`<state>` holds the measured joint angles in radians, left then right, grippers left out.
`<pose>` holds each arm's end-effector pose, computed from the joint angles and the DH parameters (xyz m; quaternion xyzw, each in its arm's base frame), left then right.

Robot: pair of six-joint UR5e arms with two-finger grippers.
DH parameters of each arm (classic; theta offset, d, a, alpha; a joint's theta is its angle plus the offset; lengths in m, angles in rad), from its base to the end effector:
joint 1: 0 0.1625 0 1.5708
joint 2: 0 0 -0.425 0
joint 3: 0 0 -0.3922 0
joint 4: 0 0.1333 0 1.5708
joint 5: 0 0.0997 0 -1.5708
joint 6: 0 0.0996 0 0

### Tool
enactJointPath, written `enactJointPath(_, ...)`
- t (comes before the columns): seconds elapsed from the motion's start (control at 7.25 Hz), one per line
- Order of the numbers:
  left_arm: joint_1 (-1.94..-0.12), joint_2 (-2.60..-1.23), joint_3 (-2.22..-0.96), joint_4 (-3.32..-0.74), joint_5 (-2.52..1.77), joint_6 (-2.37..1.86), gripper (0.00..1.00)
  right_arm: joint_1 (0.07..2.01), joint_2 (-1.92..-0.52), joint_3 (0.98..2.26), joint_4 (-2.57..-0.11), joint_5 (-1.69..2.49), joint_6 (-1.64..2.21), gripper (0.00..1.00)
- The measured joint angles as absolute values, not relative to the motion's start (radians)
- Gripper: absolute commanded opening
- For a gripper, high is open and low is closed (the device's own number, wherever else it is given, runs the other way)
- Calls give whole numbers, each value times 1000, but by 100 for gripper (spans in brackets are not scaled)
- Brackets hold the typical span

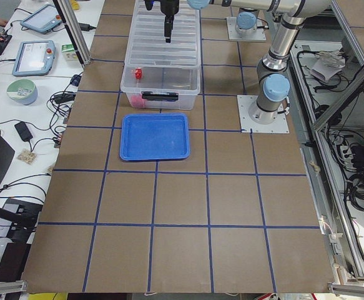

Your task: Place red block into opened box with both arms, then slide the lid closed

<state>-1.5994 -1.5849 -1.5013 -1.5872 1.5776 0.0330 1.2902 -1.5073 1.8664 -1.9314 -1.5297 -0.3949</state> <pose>-0.1469 -0.4971 0.5135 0.0307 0.9993 -0.0195 0.0034 -0.0048 -0.5127 0.3494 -0.0571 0.9982 -0.0075 0.0191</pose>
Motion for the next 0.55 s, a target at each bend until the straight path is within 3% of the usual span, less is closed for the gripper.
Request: enactJointPath(0.55, -1580, -1564, -1507, -1608, 1578, 37, 100, 1457, -1503, 1857, -1944, -1519, -216, 100)
